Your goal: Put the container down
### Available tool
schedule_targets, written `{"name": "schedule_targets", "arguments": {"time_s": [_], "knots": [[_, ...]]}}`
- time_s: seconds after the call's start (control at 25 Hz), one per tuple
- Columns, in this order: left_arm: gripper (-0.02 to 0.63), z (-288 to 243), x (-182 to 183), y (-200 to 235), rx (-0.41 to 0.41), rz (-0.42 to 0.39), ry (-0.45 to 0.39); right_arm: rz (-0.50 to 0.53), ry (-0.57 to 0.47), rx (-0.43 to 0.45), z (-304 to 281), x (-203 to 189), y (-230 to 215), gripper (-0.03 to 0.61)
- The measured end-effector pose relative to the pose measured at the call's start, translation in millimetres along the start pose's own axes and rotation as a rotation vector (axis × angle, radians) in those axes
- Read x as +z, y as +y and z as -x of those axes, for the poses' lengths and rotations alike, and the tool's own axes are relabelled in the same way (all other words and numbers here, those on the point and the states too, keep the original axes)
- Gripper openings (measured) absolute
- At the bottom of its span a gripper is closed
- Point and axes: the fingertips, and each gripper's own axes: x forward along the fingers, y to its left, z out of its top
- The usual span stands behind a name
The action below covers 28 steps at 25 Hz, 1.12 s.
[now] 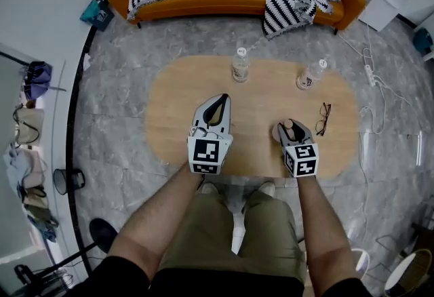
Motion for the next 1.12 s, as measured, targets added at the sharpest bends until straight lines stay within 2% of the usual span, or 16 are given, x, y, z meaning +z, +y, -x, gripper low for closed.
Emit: {"name": "schedule_targets", "arguments": {"time_s": [0.24, 0.48, 0.72, 0.92, 1.12], "knots": [[0.014, -14, -12, -6, -0.018, -0.008, -0.002, 0.006, 0.014, 0.002, -15, -14, -4, 0.152], [0.014, -27, -37, -18, -0.040, 0.032, 0.019, 0.012, 0.014, 0.002, -31, -34, -10, 0.152], [0.014, -33, -46, -32, -0.070, 0.018, 0.025, 0.006, 0.004, -0.007, -40, -49, -13, 0.152], [0.014, -36, -42, -33, -0.077, 0.009, 0.023, 0.003, -0.008, -0.017, -39, -51, -10, 0.153], [0.014, -36, -26, -35, -0.074, 0.016, 0.011, -0.020, 0.043, 0.007, -40, -56, -10, 0.180]]}}
